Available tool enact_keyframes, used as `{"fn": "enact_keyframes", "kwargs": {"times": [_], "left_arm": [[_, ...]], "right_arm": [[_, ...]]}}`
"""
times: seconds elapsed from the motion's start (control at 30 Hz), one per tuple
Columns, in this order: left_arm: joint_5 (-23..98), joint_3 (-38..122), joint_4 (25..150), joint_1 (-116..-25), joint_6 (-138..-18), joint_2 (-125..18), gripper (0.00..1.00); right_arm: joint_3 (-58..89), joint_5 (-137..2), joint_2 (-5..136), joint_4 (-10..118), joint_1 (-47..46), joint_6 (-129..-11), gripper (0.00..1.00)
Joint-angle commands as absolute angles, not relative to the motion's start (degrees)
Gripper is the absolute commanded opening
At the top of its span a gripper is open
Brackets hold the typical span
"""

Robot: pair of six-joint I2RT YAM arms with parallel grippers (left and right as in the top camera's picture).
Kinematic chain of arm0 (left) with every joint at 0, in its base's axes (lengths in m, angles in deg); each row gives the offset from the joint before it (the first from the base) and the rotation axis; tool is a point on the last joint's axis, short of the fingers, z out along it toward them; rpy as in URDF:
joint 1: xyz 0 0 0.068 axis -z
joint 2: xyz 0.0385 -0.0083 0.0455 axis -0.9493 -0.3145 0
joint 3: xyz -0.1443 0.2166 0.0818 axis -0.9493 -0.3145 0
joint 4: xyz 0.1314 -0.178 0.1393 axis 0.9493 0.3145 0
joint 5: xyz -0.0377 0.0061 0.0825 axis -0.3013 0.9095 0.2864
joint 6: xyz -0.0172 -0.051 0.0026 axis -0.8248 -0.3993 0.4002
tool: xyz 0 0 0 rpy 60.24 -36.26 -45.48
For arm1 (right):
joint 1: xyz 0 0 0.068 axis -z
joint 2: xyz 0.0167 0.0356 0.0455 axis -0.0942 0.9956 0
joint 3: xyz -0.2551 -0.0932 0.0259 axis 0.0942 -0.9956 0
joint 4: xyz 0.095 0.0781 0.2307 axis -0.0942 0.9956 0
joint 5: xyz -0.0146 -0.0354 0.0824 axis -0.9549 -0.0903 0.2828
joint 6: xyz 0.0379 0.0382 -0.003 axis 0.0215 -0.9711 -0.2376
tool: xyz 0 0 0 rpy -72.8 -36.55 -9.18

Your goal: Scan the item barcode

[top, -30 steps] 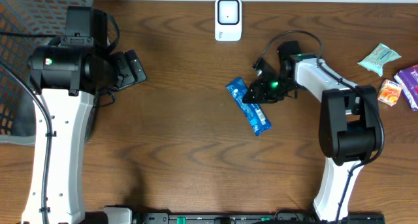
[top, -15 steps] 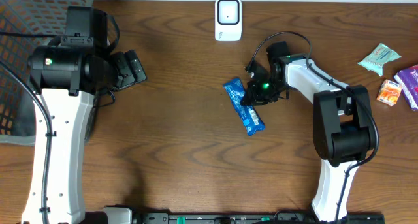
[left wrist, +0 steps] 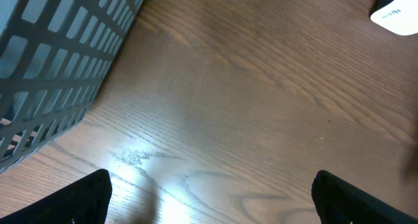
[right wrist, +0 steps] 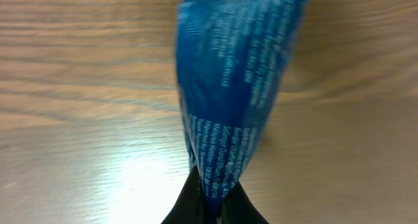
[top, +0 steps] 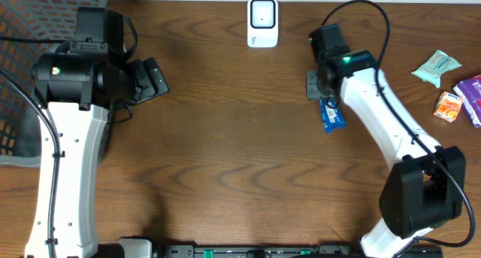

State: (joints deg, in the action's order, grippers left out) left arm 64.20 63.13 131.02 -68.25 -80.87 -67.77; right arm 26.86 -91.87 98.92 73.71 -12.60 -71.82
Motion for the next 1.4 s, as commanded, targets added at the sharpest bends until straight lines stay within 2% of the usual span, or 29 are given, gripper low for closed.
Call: {"fn": "enact_keyframes", "kwargs": {"times": [0.0,0.2,0.5,0.6,0.67,0.77,0.87,1.0,1.17,1.27,1.37], "left_arm": [[65.1,63.3,131.1,-68.5,-80.5,-68.1,0.98],[65.1,63.3,131.1,-68.5,-80.5,-68.1,0.98],[65.1,63.3,131.1,-68.5,-80.5,-68.1,0.98],[65.1,63.3,131.1,-68.5,-80.5,-68.1,0.98],[65.1,63.3,131.1,-68.5,-80.5,-68.1,0.98],[65.1,63.3,131.1,-68.5,-80.5,-68.1,0.98],[65.1,63.3,131.1,-68.5,-80.5,-68.1,0.98],[65.1,63.3,131.1,-68.5,-80.5,-68.1,0.98],[65.1,63.3,131.1,-68.5,-80.5,-68.1,0.98],[65.1,63.3,131.1,-68.5,-80.5,-68.1,0.98],[65.1,63.3,131.1,-68.5,-80.5,-68.1,0.98]], "right_arm": [[25.9,-108.5,100.9,74.1,-15.7,-77.1,0.01],[25.1,-115.3,108.5,73.3,-18.6,-79.0,0.01],[25.1,-112.9,116.2,73.0,-22.8,-84.1,0.02],[25.9,-112.6,116.1,73.1,-25.4,-84.1,0.10],[26.7,-112.0,116.1,72.9,-27.2,-84.1,0.25],[28.1,-109.9,116.1,72.8,-29.7,-84.1,0.56],[29.5,-109.4,116.1,73.3,-31.5,-84.1,0.72],[33.5,-109.6,116.1,77.6,-32.0,-84.8,0.75],[41.6,-107.9,115.9,85.9,-28.5,-88.1,0.77],[44.8,-102.2,115.8,87.9,-24.2,-84.9,0.77],[45.5,-90.2,115.8,88.1,-18.6,-77.9,0.77]]}}
